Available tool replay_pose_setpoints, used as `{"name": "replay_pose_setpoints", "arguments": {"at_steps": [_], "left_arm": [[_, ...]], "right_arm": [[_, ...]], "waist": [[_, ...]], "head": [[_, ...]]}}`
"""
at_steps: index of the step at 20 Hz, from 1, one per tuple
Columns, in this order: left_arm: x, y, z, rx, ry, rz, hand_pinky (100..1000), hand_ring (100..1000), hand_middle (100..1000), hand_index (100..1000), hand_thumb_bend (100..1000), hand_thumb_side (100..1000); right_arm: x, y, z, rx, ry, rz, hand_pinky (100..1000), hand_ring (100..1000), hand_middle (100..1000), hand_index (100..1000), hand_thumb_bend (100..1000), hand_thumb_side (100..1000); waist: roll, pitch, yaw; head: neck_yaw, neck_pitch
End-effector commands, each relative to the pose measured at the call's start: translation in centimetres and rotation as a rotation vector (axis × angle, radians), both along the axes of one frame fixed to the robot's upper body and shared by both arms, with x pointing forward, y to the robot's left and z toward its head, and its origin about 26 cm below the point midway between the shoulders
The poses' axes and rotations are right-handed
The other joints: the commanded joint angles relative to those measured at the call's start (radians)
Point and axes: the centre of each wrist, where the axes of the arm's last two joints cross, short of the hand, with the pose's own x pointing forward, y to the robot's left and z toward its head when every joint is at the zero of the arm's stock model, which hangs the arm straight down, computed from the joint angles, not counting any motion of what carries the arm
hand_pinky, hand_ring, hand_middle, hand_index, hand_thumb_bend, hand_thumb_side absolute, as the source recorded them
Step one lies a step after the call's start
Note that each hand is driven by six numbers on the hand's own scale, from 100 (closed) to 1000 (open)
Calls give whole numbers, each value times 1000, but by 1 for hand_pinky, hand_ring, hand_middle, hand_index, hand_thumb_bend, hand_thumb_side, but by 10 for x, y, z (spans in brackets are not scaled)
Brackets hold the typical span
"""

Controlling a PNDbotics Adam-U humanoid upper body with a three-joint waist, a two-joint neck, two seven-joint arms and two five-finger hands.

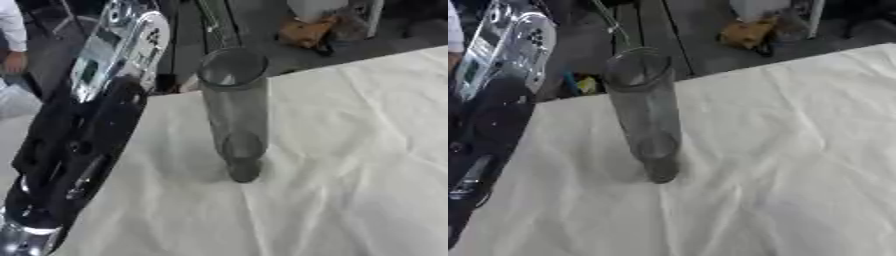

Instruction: Arrange flowers into the vase.

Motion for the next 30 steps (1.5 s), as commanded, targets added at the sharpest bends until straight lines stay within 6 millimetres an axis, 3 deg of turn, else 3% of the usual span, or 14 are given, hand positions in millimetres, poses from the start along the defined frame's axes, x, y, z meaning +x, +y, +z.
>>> {"name": "replay_pose_setpoints", "arguments": {"at_steps": [1, 30], "left_arm": [[-5, -1, 6, 5, -21, -6, 100, 100, 100, 100, 100, 668], [7, -4, -16, 35, 56, -14, 100, 100, 100, 100, 100, 724]], "right_arm": [[-2, 1, 9, -1, -29, 8, 518, 661, 566, 811, 100, 817], [-2, 1, 10, 14, -35, 7, 516, 661, 564, 811, 100, 809]], "waist": [[9, -10, -1], [10, 12, 3]], "head": [[-2, -5], [-14, -12]]}}
